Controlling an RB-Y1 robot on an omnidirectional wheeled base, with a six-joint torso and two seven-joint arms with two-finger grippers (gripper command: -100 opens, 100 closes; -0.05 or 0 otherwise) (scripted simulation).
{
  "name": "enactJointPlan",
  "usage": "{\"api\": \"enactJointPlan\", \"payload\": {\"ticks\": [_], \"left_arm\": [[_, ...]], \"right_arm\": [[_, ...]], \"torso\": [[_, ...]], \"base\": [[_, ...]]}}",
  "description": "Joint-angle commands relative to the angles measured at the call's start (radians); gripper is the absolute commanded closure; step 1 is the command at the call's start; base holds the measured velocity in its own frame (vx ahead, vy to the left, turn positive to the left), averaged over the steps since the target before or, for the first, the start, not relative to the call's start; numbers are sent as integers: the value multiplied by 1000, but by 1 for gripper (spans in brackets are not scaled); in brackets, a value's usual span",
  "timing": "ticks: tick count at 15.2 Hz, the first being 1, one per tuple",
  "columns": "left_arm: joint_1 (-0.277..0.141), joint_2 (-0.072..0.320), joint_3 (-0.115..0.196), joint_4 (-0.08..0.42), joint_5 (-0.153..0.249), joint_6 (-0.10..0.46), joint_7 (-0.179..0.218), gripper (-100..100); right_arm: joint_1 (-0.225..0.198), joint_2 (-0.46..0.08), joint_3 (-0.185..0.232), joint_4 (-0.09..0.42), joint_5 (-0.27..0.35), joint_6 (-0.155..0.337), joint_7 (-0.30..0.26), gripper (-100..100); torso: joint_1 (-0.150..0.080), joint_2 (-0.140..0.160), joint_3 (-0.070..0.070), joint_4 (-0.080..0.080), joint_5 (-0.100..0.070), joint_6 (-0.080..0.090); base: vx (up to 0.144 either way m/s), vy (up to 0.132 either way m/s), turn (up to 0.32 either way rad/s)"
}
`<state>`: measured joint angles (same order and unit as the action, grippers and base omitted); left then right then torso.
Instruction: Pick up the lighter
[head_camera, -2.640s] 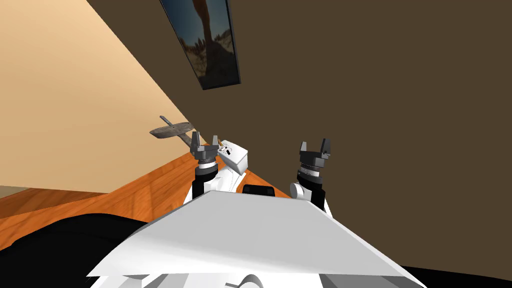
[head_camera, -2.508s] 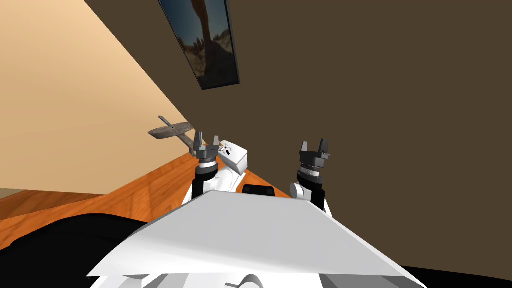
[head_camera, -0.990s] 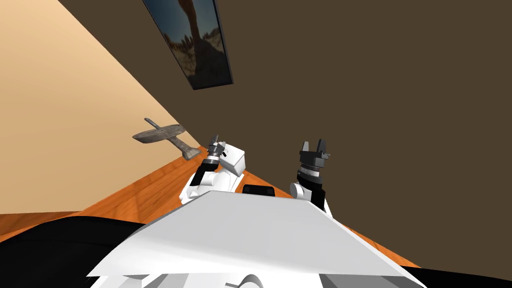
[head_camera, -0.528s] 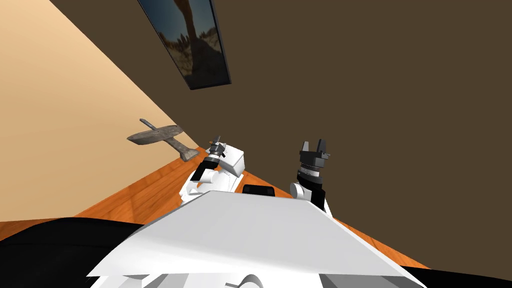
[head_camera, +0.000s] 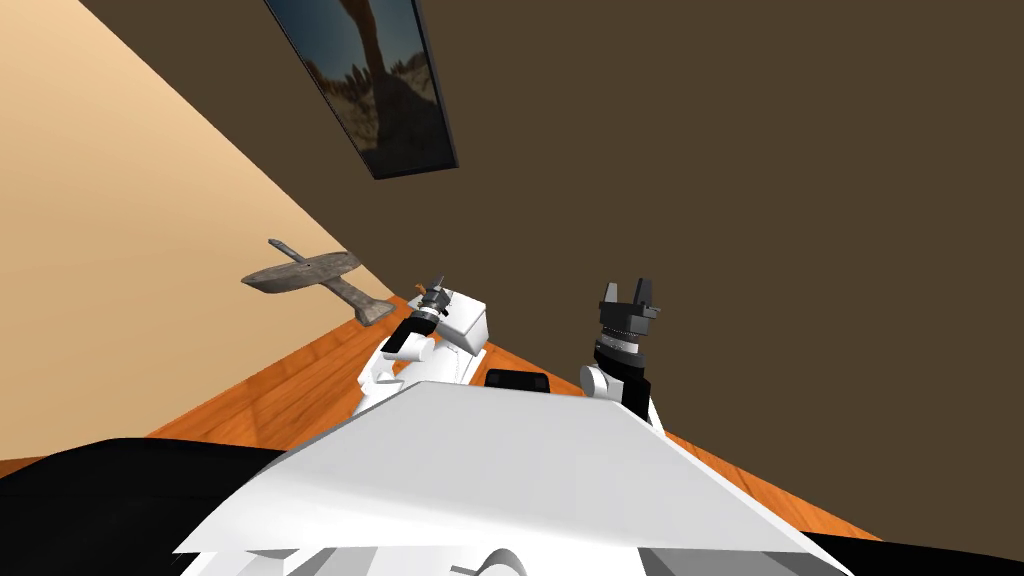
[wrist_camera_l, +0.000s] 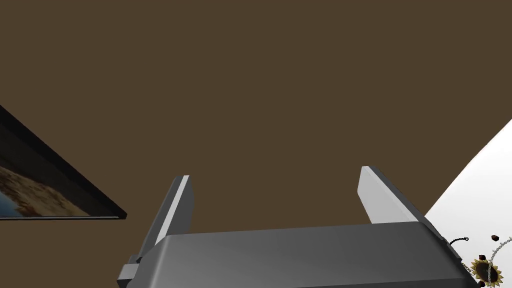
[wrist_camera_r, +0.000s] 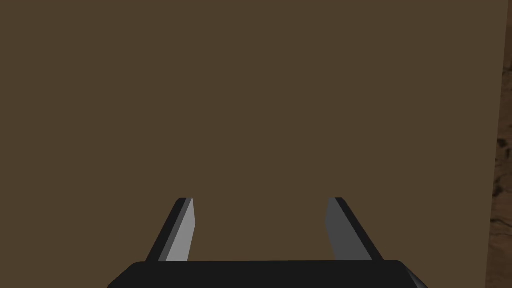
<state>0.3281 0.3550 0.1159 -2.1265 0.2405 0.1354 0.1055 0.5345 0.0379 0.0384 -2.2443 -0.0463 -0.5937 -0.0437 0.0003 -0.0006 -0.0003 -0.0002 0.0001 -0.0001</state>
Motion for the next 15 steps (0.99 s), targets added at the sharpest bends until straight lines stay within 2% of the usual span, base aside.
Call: {"api": "enactJointPlan", "payload": {"ticks": [1, 4, 5, 8, 9, 12, 13, 15], "left_arm": [[-21, 22, 12, 18, 26, 50, -2, -100], [-21, 22, 12, 18, 26, 96, -2, -100], [-41, 43, 22, 39, 51, 126, -5, -100], [-41, 43, 22, 39, 51, 172, -5, -100], [-62, 64, 33, 60, 77, 205, -7, -100], [-62, 64, 33, 60, 77, 250, -7, -100], [-83, 84, 43, 81, 102, 283, -9, -100], [-83, 84, 43, 81, 102, 321, -9, -100]], "right_arm": [[0, 0, 0, 0, 0, 0, 0, 0], [0, 0, 0, 0, 0, 0, 0, 0], [0, 0, 0, 0, 0, 0, 0, 0], [0, 0, 0, 0, 0, 0, 0, 0], [0, 0, 0, 0, 0, 0, 0, 0], [0, 0, 0, 0, 0, 0, 0, 0], [0, 0, 0, 0, 0, 0, 0, 0], [0, 0, 0, 0, 0, 0, 0, 0]], "torso": [[0, 0, 0, 0, 0, 0], [0, 0, 0, 0, 0, 0], [0, 0, 0, 0, 0, 0], [0, 0, 0, 0, 0, 0], [0, 0, 0, 0, 0, 0], [0, 0, 0, 0, 0, 0], [0, 0, 0, 0, 0, 0], [0, 0, 0, 0, 0, 0]], "base": [[4, 0, -51], [3, 2, -38], [4, 0, -59], [4, 2, -32], [5, 2, -60], [4, 3, -37], [4, 2, -63], [5, 5, -49]]}}
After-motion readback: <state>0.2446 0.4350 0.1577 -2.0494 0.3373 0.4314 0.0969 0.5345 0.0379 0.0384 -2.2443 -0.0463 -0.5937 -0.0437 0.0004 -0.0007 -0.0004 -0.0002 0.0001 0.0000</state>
